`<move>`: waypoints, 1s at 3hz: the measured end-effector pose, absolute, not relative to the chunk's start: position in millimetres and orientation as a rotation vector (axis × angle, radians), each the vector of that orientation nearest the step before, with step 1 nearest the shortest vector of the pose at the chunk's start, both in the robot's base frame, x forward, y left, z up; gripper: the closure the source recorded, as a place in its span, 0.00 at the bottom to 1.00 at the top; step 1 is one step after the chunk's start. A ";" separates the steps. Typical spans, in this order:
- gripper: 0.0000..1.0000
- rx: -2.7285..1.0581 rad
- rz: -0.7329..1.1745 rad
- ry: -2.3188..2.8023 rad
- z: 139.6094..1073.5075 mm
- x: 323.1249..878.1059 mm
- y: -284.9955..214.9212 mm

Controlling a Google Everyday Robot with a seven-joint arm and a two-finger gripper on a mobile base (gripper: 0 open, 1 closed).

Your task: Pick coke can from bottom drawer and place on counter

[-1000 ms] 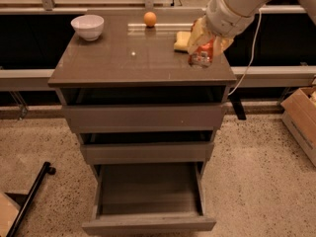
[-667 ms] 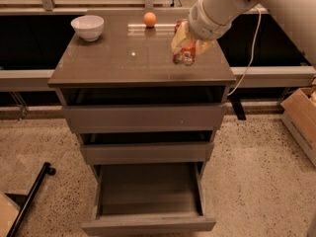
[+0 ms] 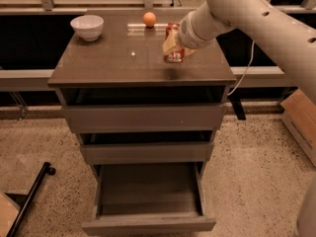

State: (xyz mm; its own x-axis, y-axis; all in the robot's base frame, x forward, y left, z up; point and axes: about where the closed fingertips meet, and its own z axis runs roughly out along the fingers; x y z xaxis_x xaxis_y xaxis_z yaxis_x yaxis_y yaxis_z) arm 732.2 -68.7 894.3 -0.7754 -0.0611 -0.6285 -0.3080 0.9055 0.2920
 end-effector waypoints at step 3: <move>0.61 -0.330 0.526 2.214 875.3 787.0 -83.9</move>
Offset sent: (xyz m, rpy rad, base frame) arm 0.0657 -0.0274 -0.0082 0.0816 -0.2658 0.0426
